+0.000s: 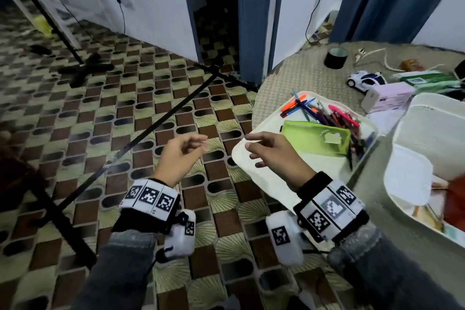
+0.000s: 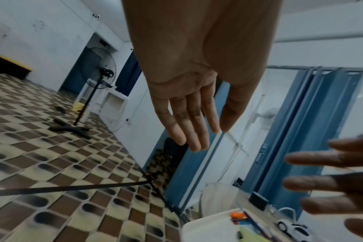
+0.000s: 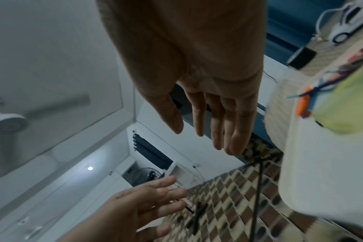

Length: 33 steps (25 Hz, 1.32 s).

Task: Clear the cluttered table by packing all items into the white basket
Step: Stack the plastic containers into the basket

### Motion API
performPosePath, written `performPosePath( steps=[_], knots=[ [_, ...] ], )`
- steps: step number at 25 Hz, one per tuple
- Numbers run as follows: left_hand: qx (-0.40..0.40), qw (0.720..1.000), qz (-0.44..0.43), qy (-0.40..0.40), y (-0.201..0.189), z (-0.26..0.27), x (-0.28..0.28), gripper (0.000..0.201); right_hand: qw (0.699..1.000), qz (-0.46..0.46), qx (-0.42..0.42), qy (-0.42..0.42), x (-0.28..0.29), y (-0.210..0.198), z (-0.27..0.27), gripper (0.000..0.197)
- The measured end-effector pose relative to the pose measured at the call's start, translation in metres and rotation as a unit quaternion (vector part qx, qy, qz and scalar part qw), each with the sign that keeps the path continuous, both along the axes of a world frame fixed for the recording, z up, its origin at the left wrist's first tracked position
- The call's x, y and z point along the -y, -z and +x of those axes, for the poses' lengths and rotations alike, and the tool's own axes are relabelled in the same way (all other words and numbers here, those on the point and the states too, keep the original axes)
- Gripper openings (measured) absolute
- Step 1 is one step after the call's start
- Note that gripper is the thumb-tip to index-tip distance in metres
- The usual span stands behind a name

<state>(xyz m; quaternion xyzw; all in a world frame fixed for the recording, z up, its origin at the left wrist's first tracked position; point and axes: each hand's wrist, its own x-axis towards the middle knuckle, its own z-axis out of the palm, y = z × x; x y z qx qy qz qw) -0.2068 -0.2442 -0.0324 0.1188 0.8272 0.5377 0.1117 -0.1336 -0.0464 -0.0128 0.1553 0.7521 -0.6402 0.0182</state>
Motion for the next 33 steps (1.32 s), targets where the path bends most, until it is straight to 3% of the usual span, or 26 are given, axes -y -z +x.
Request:
performPosePath(
  steps=[5,12,15,19,26,33],
  knots=[
    [0.061,0.998,-0.014,-0.021,0.048,-0.021,0.069,0.02,0.997,0.023,0.064,0.024,0.034,0.076,-0.017,0.024],
    [0.13,0.991,-0.012,-0.008,0.087,-0.082,0.087,0.02,0.992,0.013,0.099,0.078,0.034,0.124,-0.071,0.024],
    [0.11,0.994,-0.026,0.0,0.098,-0.126,0.083,0.019,0.99,-0.004,0.107,0.095,0.029,0.135,-0.113,0.025],
    [0.085,0.993,-0.053,0.06,0.1,-0.207,0.066,0.025,0.985,-0.026,0.119,0.123,0.023,0.147,-0.175,0.029],
    [0.086,0.987,-0.068,0.117,0.092,-0.321,0.009,0.012,0.976,-0.044,0.145,0.154,0.001,0.138,-0.257,0.027],
    [0.083,0.967,-0.061,0.231,0.09,-0.432,-0.074,0.016,0.945,-0.064,0.124,0.296,-0.049,0.146,-0.319,0.027]
  ],
)
